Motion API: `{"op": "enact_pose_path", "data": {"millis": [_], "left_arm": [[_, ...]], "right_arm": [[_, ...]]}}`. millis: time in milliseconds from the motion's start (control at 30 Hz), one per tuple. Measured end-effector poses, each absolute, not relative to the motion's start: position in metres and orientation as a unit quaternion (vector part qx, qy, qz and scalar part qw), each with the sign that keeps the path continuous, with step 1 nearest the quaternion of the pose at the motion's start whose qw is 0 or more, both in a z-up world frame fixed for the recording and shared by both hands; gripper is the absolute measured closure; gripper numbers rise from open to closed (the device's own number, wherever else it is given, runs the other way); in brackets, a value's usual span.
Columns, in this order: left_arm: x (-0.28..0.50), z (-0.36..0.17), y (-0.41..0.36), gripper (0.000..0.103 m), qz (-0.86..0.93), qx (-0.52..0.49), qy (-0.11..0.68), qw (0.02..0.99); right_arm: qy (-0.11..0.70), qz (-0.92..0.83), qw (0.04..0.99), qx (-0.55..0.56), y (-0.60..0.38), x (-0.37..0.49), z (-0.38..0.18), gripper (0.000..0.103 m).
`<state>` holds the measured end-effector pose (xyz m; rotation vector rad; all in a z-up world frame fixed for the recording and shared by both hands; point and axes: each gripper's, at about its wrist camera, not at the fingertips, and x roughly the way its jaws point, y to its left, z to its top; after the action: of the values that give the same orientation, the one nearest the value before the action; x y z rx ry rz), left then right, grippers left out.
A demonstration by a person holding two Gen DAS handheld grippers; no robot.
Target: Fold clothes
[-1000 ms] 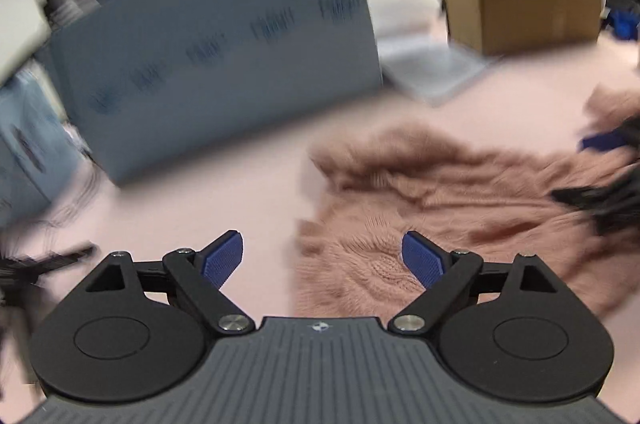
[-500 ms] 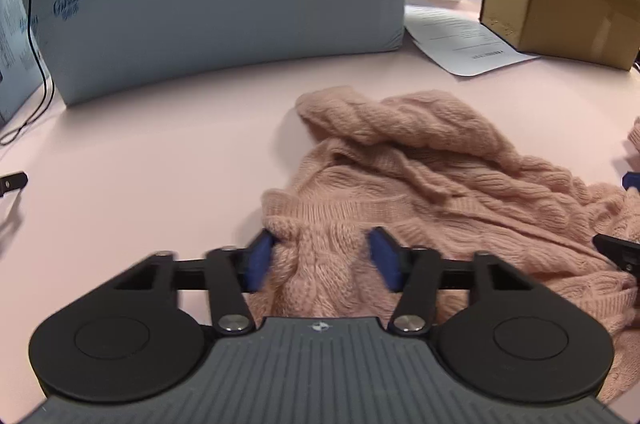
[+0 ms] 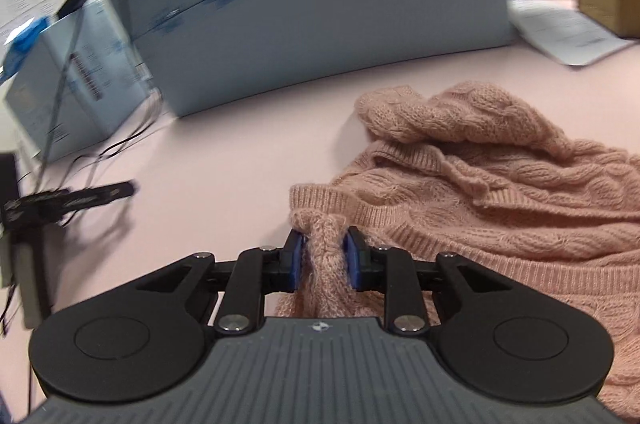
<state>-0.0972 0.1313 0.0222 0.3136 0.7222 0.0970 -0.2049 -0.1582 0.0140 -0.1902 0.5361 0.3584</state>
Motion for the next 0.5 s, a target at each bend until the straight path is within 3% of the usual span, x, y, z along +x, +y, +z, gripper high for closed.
{"op": "enact_pose_path", "data": {"millis": [333,433,500], "left_arm": [[-0.1,0.016,0.177,0.08,0.149,0.168,0.344,0.912],[-0.101,0.013,0.184,0.075,0.165,0.185,0.339,0.908],[-0.104,0.018,0.187,0.062,0.161,0.175,0.34,0.91]], "right_arm": [[0.255,0.174,0.948,-0.08,-0.161,-0.206,0.017,0.0],[0.273,0.169,0.943,-0.081,-0.16,-0.201,0.013,0.0],[0.279,0.167,0.942,-0.081,-0.16,-0.2,0.012,0.0]]}}
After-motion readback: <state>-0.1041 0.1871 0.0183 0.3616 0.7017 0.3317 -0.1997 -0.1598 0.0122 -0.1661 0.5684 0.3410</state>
